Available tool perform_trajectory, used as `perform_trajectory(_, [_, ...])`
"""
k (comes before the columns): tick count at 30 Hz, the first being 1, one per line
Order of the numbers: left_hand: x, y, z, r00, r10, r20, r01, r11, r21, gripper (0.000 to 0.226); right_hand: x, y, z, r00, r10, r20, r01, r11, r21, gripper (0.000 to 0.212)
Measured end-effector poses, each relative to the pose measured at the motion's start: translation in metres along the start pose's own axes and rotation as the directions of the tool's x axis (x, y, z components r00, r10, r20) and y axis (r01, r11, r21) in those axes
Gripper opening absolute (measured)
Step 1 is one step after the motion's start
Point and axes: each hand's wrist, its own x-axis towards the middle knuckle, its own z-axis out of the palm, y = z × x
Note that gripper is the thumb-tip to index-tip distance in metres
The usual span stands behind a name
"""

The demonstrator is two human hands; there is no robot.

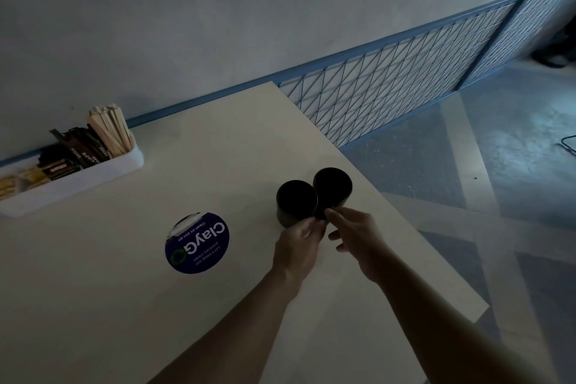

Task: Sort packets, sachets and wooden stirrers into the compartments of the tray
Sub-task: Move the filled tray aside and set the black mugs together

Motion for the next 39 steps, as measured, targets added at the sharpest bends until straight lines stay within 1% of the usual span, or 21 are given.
perform_trajectory(2, [0.001, 0.001, 0.003, 0.999, -0.008, -0.041, 0.007, 0.999, -0.044, 0.037, 0.002, 0.001, 0.000, 0.999, 0.013, 0.036, -0.014, 1.000, 0.007, 0.015])
perform_trajectory(4, [0.001, 0.002, 0.005, 0.997, 0.002, -0.083, -0.007, 0.998, -0.066, 0.030, 0.004, 0.002, 0.000, 0.998, 0.019, 0.061, -0.020, 1.000, 0.010, 0.019])
perform_trajectory(5, [0.000, 0.003, 0.005, 0.994, 0.004, -0.112, -0.013, 0.997, -0.081, 0.030, 0.004, 0.003, 0.000, 0.998, 0.020, 0.067, -0.021, 1.000, 0.014, 0.023])
perform_trajectory(8, [0.003, 0.001, 0.002, 0.974, 0.009, -0.228, -0.039, 0.991, -0.127, 0.044, 0.008, 0.006, 0.002, 0.997, 0.018, 0.069, -0.021, 0.999, 0.034, 0.030])
perform_trajectory(9, [0.004, 0.000, 0.000, 0.967, 0.006, -0.255, -0.044, 0.989, -0.143, 0.042, 0.009, 0.007, 0.003, 0.998, 0.014, 0.065, -0.017, 0.999, 0.042, 0.031])
perform_trajectory(12, [0.002, 0.003, -0.011, 0.961, -0.008, -0.276, -0.051, 0.977, -0.205, 0.024, 0.013, 0.011, 0.004, 0.999, -0.003, 0.040, 0.001, 0.999, 0.054, 0.032])
perform_trajectory(13, [0.002, 0.004, -0.017, 0.960, -0.012, -0.278, -0.054, 0.973, -0.226, 0.021, 0.014, 0.011, 0.007, 0.999, -0.009, 0.033, 0.007, 0.999, 0.049, 0.033])
perform_trajectory(16, [-0.001, 0.007, -0.035, 0.957, -0.005, -0.291, -0.076, 0.961, -0.267, 0.021, 0.014, 0.010, 0.013, 0.999, -0.032, 0.022, 0.031, 0.999, 0.036, 0.033])
perform_trajectory(19, [-0.003, 0.012, -0.057, 0.951, -0.002, -0.309, -0.098, 0.946, -0.309, 0.020, 0.013, 0.003, 0.023, 0.997, -0.060, 0.052, 0.059, 0.998, 0.024, 0.032])
perform_trajectory(26, [-0.002, 0.021, -0.118, 0.904, 0.023, -0.427, -0.178, 0.928, -0.328, 0.024, 0.019, -0.026, 0.068, 0.985, -0.121, 0.126, 0.124, 0.992, -0.011, 0.032])
perform_trajectory(29, [-0.001, 0.024, -0.145, 0.875, 0.040, -0.482, -0.207, 0.932, -0.299, 0.026, 0.026, -0.042, 0.093, 0.977, -0.145, 0.157, 0.150, 0.988, -0.020, 0.032])
perform_trajectory(32, [0.004, 0.022, -0.168, 0.852, 0.042, -0.522, -0.206, 0.943, -0.260, 0.026, 0.035, -0.058, 0.115, 0.968, -0.157, 0.196, 0.167, 0.985, -0.038, 0.030])
perform_trajectory(39, [0.026, 0.029, -0.207, 0.811, 0.007, -0.585, -0.202, 0.942, -0.269, 0.025, 0.060, -0.090, 0.164, 0.940, -0.199, 0.279, 0.228, 0.971, -0.076, 0.031])
